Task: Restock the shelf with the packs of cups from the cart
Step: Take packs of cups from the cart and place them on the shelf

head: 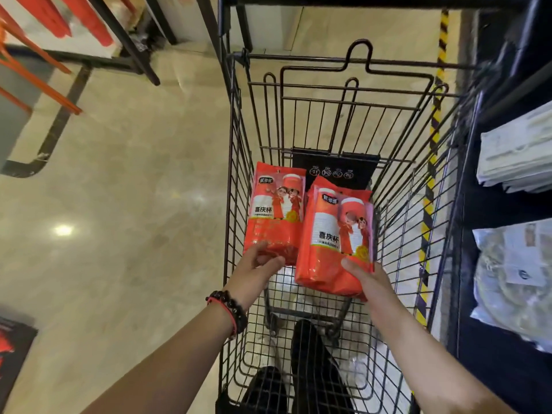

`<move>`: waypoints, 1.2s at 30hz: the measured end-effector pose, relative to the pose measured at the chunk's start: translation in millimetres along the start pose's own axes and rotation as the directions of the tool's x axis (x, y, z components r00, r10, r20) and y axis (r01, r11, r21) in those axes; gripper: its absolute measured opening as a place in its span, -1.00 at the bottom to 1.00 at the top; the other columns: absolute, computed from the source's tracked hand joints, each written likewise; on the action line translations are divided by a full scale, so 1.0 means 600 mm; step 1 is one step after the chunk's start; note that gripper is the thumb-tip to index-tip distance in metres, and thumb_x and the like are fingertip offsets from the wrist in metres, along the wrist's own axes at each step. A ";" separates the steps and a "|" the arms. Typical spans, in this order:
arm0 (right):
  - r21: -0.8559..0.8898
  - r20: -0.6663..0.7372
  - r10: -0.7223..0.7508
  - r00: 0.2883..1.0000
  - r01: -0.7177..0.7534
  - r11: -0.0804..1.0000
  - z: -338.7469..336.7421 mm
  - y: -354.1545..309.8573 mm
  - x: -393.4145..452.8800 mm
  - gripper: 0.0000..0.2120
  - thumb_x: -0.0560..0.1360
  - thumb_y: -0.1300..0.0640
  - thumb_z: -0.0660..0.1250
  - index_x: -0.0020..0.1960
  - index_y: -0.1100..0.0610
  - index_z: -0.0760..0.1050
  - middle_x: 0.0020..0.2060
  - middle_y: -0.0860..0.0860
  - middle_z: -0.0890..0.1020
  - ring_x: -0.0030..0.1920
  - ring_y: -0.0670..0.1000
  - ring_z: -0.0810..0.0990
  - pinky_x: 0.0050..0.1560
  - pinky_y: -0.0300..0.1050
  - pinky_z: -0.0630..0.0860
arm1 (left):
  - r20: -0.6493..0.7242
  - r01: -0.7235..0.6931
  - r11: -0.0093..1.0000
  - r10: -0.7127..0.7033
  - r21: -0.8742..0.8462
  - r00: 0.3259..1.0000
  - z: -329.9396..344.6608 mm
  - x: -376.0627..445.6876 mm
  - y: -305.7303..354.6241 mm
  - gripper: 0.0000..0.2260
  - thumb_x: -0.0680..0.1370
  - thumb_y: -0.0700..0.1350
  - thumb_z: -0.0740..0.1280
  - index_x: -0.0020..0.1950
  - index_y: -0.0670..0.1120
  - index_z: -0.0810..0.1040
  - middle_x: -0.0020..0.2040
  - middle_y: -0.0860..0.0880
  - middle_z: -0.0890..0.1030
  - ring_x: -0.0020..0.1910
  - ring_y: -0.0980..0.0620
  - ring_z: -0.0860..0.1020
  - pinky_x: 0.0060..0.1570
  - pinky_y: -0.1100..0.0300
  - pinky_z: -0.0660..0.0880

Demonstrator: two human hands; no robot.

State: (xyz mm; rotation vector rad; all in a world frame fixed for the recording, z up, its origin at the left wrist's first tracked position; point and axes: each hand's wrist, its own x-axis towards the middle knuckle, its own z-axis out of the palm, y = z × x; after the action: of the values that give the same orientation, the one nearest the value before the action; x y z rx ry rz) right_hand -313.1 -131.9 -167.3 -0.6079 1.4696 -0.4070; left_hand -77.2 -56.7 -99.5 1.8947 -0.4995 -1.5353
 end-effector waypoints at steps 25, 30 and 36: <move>-0.383 0.011 -0.081 0.997 0.079 0.920 0.181 -0.084 0.150 -0.61 0.51 -0.09 0.43 0.22 0.13 0.54 0.09 0.09 0.64 -0.01 0.07 0.58 -0.14 -0.13 0.39 | -0.350 -0.257 0.935 0.162 -0.244 0.923 -0.125 -0.125 -0.007 -0.23 0.14 0.02 0.60 0.32 -0.04 0.48 0.11 -0.16 0.68 0.01 -0.25 0.68 -0.06 -0.19 0.63; -0.416 0.098 0.188 0.977 -0.131 0.900 0.252 -0.064 0.224 -0.15 0.43 -0.26 0.48 0.51 0.19 0.28 0.39 0.19 0.49 0.35 0.24 0.49 0.27 0.06 0.44 | -0.407 -0.208 0.959 0.115 -0.194 0.906 -0.142 -0.120 -0.005 -0.30 0.11 0.06 0.60 0.23 0.04 0.53 0.04 -0.09 0.71 -0.04 -0.17 0.70 -0.16 -0.06 0.64; -0.182 0.184 0.255 0.949 -0.222 0.958 0.238 -0.068 0.234 -0.16 0.31 -0.03 0.65 0.46 0.14 0.35 0.20 0.20 0.64 0.11 0.20 0.67 0.18 0.22 0.60 | -0.443 -0.185 0.971 0.102 -0.150 0.891 -0.130 -0.121 -0.011 -0.29 0.08 0.08 0.60 0.20 0.10 0.51 -0.01 0.01 0.71 -0.10 -0.06 0.71 -0.24 0.12 0.62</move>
State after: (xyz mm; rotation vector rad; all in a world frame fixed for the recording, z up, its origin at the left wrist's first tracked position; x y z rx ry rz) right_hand -156.5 -229.9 -254.5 -0.5715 1.3641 -0.0340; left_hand -20.1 14.0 -43.2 1.9241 -0.2730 -0.9819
